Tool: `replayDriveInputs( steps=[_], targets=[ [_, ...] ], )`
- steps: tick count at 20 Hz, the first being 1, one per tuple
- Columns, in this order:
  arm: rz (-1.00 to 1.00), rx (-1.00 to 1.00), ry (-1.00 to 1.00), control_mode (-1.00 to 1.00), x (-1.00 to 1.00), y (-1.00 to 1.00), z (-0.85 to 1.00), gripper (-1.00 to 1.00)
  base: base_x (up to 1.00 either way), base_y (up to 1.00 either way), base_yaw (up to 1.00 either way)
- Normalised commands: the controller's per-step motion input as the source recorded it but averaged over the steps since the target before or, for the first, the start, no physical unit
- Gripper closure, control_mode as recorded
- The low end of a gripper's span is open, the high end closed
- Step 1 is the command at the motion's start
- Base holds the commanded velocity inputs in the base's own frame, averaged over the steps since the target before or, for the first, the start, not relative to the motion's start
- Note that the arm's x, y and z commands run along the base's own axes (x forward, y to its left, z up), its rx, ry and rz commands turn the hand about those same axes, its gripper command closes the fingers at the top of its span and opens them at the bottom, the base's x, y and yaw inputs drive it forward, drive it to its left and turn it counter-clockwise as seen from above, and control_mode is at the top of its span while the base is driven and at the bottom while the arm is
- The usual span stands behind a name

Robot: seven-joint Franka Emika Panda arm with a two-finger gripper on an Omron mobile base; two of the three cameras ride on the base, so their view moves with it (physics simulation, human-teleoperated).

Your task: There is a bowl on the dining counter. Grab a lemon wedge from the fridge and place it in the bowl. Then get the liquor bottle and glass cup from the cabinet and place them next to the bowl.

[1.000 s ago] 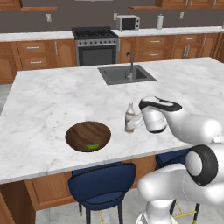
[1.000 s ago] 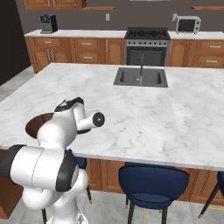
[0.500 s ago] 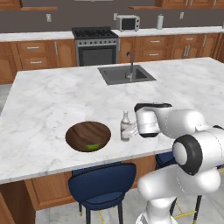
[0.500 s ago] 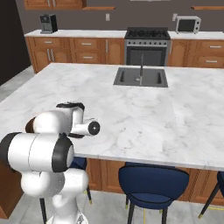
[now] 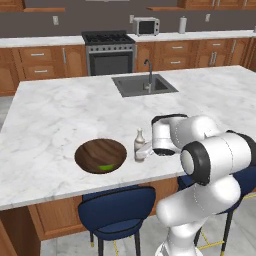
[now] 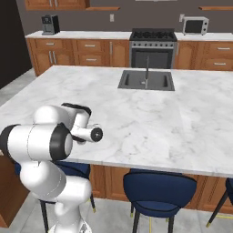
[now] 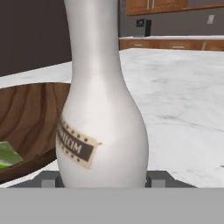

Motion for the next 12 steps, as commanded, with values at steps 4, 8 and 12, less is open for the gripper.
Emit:
replayDriveInputs(
  steps=[4,8,12],
  targets=[
    [0.01,0.0,0.0,-1.0,0.2,0.03,-0.19,1.0,0.0,0.0,0.0],
    [0.04,0.0,0.0,-1.0,0.02,0.0,-0.25,-1.0,0.0,0.0,0.0],
    [0.02,0.0,0.0,-1.0,-0.01,0.0,-0.1,-1.0,0.0,0.0,0.0]
  ],
)
